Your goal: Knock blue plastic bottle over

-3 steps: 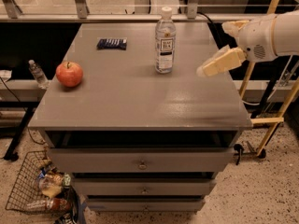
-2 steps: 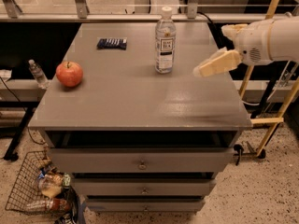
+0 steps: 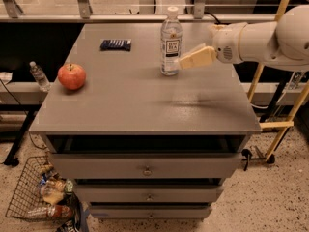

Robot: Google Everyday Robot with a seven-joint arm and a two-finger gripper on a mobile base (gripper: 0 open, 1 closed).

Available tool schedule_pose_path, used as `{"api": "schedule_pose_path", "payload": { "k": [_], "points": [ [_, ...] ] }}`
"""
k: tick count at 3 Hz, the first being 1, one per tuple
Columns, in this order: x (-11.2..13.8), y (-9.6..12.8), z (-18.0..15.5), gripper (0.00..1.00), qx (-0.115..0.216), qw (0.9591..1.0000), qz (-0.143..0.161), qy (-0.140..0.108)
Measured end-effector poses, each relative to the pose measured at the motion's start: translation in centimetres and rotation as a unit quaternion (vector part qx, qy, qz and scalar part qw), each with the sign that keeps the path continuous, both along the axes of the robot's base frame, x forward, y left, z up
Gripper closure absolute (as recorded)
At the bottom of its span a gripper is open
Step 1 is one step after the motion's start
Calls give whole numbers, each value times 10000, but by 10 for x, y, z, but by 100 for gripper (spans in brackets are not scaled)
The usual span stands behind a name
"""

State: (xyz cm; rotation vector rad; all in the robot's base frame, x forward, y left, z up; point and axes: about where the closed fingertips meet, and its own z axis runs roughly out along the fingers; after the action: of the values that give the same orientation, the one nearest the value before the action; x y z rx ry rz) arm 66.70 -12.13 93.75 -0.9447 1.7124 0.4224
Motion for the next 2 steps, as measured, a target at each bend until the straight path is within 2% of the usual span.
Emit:
{"api": "schedule_pose_path", "payload": {
  "k": [1,2],
  "points": [
    [24,21,-5,0,275,9996,45,-56],
    [40,47,-12,0,484,9985,268,-28]
  ]
}}
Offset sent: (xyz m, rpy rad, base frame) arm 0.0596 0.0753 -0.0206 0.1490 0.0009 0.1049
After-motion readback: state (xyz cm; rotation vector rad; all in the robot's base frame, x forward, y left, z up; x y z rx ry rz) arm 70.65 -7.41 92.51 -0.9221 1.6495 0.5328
